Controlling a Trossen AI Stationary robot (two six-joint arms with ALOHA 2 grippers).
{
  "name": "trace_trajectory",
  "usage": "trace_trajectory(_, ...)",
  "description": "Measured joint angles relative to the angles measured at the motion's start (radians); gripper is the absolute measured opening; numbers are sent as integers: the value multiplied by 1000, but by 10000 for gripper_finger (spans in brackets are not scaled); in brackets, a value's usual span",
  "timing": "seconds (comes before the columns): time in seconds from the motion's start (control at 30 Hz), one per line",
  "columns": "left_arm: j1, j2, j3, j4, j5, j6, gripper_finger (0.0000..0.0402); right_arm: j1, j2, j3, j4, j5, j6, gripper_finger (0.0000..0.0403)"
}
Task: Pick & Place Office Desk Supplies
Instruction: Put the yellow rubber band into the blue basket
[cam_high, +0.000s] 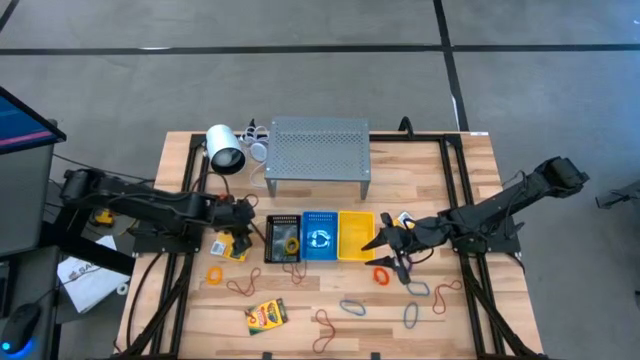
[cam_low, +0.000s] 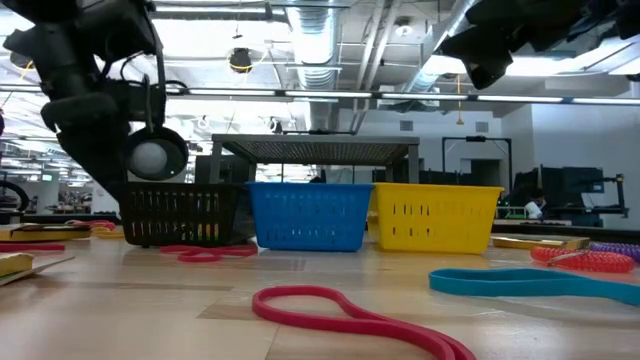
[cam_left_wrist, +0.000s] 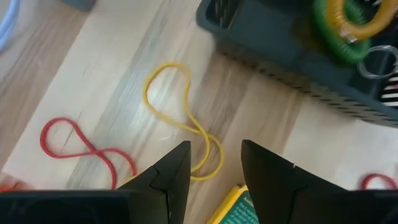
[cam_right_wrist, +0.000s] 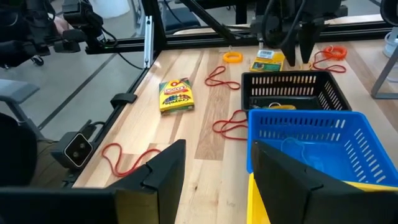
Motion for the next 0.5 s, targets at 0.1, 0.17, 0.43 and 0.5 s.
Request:
trace_trajectory(0.1, 16, 30, 0, 3, 0, -14, 137, 0, 0, 0, 0, 0, 0, 177)
trace_trajectory(0.17, 29, 48, 0, 2, 3, -22, 137, 0, 0, 0, 0, 0, 0, 177)
trace_trajectory(0.43, 70, 98, 0, 27, 45, -22, 137, 0, 0, 0, 0, 0, 0, 177)
trace_trajectory(0.5, 73, 109, 0, 50, 68, -5, 137, 0, 0, 0, 0, 0, 0, 177)
